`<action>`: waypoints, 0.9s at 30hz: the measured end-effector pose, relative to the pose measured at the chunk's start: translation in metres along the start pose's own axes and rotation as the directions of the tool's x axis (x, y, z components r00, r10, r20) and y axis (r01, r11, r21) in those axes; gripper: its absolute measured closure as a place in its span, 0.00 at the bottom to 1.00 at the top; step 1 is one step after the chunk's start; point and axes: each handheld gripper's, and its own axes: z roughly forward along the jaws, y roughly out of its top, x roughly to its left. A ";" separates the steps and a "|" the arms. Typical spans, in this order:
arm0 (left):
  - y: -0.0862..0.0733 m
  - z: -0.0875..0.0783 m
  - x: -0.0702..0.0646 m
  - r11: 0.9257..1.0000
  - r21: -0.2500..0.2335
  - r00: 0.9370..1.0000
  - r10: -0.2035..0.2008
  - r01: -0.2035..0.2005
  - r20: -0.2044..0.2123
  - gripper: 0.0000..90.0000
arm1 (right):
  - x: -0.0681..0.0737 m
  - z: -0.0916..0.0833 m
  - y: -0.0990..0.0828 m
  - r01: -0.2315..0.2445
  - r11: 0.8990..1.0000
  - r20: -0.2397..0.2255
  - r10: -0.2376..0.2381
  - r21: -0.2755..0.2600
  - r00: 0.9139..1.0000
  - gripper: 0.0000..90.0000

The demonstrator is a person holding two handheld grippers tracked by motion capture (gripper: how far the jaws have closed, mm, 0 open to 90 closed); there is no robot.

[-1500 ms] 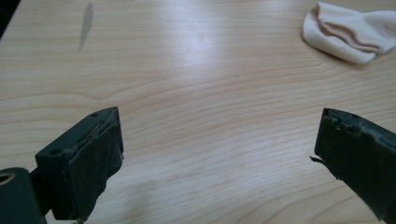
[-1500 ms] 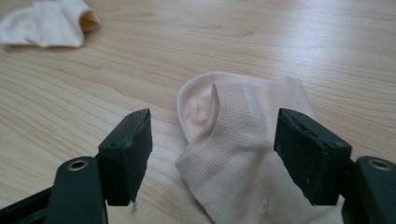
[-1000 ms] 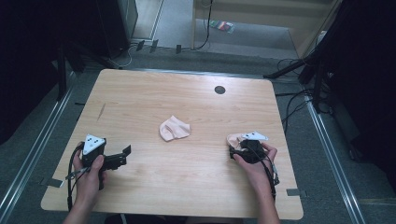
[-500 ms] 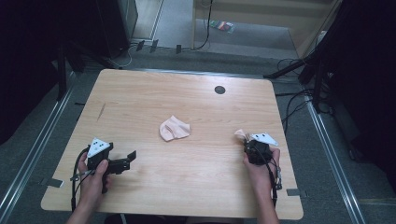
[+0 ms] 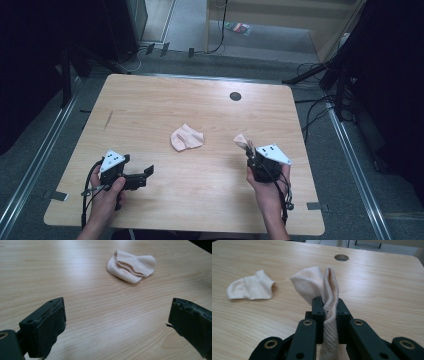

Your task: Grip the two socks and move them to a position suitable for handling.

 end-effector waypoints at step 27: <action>0.002 0.003 -0.024 1.000 0.000 0.999 0.025 -0.025 0.036 0.06 | 0.134 0.019 -0.034 0.097 0.991 -0.211 -0.077 0.087 0.974 0.91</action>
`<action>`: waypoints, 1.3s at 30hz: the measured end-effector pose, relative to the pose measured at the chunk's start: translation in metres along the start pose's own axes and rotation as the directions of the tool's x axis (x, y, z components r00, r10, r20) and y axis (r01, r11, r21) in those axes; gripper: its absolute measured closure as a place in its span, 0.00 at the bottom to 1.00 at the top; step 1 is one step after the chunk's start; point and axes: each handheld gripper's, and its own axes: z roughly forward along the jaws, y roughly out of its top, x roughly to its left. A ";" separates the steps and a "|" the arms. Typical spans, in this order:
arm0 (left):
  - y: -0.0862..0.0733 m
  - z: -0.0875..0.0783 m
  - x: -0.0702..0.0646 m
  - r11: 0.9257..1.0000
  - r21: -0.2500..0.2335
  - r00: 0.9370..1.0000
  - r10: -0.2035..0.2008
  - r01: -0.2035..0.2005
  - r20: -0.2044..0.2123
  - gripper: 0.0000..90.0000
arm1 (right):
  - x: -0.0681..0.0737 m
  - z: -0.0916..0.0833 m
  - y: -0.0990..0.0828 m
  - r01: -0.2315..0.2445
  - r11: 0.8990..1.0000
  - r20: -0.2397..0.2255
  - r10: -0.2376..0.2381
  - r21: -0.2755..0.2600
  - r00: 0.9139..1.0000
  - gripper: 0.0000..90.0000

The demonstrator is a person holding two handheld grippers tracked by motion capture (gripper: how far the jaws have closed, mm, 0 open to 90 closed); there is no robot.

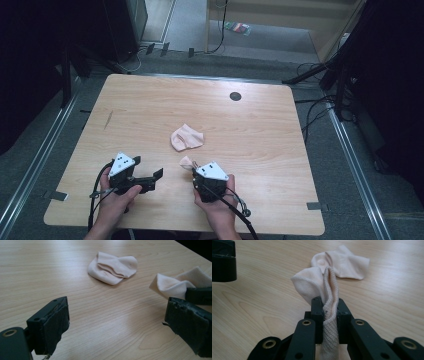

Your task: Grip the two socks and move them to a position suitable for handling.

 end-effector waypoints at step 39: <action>-0.013 0.045 -0.021 0.986 0.161 0.994 -0.063 0.049 0.087 0.87 | 0.041 0.015 -0.030 0.039 0.994 -0.083 -0.031 0.100 0.996 0.64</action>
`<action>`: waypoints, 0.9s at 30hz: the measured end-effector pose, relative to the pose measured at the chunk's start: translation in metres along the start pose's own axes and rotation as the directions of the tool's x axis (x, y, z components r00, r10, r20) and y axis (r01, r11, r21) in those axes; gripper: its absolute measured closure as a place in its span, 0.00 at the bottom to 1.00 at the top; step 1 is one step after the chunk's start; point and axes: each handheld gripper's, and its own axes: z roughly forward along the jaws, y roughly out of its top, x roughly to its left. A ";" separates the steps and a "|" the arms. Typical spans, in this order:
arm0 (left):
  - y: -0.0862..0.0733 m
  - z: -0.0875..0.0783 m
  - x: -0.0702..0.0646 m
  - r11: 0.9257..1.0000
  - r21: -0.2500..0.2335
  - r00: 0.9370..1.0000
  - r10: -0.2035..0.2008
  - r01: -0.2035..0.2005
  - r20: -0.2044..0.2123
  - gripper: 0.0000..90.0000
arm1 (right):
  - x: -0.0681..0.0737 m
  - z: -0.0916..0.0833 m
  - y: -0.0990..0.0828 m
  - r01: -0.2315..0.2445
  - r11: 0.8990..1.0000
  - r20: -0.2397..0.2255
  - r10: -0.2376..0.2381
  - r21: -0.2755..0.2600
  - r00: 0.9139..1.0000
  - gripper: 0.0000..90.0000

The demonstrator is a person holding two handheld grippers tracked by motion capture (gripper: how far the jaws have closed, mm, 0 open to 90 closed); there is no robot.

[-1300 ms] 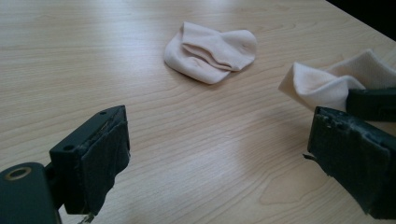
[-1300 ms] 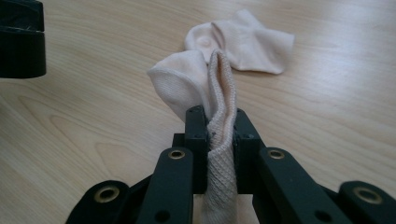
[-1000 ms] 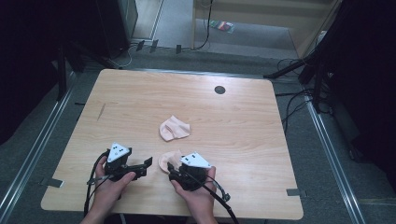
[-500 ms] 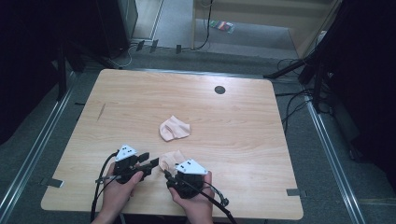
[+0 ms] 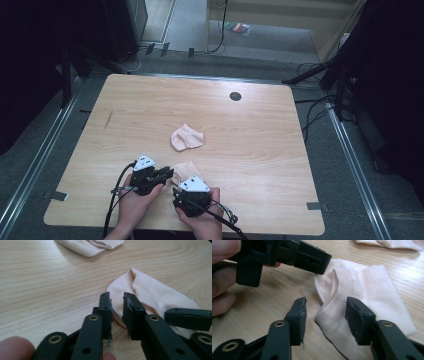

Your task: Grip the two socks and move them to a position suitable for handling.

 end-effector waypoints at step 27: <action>0.010 -0.028 0.034 1.000 -0.001 0.997 0.025 -0.025 0.069 1.00 | -0.096 -0.047 0.020 -0.260 0.961 -0.125 0.247 -0.099 0.961 0.95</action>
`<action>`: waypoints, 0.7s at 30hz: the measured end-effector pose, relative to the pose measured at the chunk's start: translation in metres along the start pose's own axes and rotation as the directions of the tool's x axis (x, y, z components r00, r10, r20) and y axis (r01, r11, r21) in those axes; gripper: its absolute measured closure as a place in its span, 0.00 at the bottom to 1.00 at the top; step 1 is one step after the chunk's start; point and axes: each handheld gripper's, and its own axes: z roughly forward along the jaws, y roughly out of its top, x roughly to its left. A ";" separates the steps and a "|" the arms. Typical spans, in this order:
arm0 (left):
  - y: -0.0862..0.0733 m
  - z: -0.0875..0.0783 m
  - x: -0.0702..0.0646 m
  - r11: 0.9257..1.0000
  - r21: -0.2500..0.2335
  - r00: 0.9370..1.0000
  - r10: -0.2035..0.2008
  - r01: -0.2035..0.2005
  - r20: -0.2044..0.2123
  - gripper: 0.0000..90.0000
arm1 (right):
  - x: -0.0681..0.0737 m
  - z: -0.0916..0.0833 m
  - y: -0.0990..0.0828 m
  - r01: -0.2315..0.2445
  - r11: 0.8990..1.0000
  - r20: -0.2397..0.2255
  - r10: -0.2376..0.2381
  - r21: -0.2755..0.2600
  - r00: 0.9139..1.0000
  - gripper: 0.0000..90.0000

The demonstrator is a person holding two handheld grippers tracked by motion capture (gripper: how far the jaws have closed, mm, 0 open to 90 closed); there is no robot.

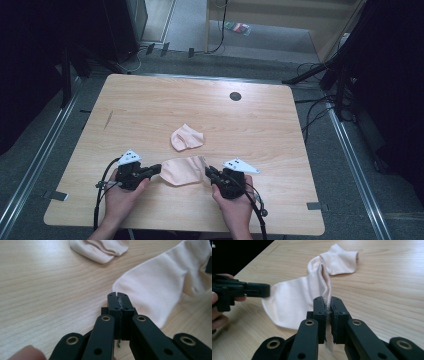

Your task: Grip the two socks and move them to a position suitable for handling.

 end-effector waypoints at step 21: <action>-0.011 0.007 -0.007 0.994 0.044 0.994 0.102 -0.104 0.041 0.94 | -0.041 -0.005 -0.015 -0.070 0.997 -0.032 0.071 0.015 0.997 0.69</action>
